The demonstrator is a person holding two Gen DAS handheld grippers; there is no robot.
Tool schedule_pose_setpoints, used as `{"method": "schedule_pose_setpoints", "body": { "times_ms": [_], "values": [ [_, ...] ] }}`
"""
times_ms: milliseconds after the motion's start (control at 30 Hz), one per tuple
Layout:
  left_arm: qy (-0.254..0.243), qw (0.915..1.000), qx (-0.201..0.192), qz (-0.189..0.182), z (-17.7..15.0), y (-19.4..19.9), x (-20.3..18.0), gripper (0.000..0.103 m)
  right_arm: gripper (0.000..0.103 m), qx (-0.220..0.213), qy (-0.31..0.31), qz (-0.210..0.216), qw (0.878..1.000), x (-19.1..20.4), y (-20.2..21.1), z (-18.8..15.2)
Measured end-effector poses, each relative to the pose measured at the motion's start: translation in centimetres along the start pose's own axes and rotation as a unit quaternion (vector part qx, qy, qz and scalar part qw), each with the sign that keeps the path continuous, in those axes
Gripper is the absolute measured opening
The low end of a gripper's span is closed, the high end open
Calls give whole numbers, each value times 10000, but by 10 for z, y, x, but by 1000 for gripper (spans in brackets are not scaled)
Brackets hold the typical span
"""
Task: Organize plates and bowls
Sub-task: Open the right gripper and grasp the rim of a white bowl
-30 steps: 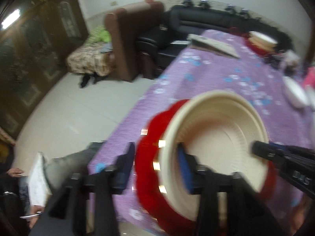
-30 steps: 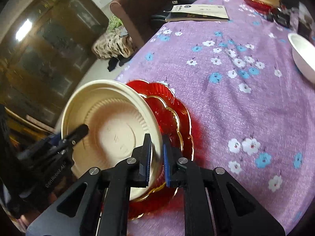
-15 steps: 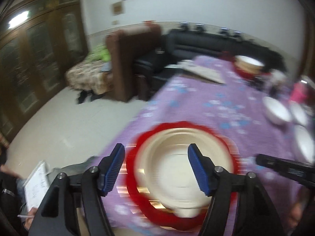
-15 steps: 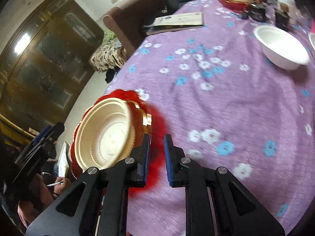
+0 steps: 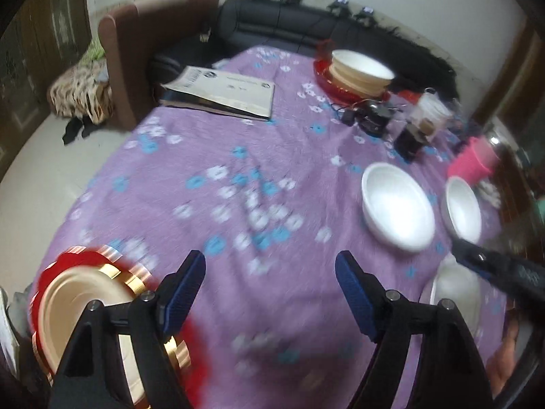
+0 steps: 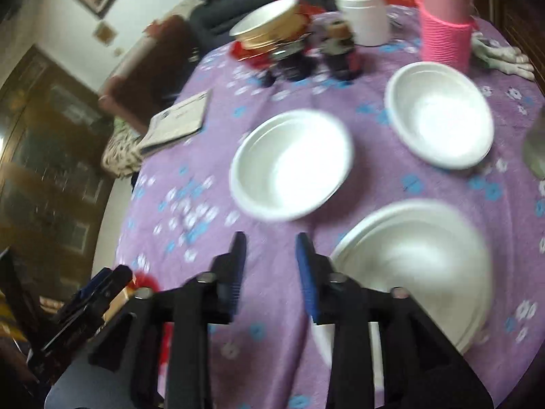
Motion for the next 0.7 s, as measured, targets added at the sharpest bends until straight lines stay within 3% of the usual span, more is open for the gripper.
{"method": "schedule_pose_setpoints", "body": {
  "times_ms": [133, 200, 567, 633, 667, 700],
  "values": [
    [-133, 9984, 509, 212, 22, -50, -40, 79, 32, 247, -150, -302, 9991, -35, -18, 26],
    [-243, 9976, 516, 395, 27, -65, -52, 79, 32, 297, -208, -478, 9982, -49, -27, 36],
    [-518, 9906, 1195, 415, 9, -132, -92, 78, 32, 781, -326, -695, 9940, -80, -86, 51],
    [-524, 9893, 1310, 380, 3, -139, -93, 72, 32, 910, -395, -723, 9924, -83, -97, 46],
    [-573, 9881, 1388, 341, -2, -142, -94, 59, 32, 942, -454, -745, 9917, -84, -101, 45],
    [-608, 9877, 1397, 351, -4, -142, -93, 53, 32, 946, -523, -755, 9913, -86, -104, 43]
  ]
}}
Point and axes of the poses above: each gripper's, at about its wrist camera, not at the fingertips, and y roughly against the way its jaws point, x to its left, z to its top, the point moved 10 cm from there along -y, roughly the way its jaws point, and after that the axes turned 14 degrees about y, right-handed, at the moved point
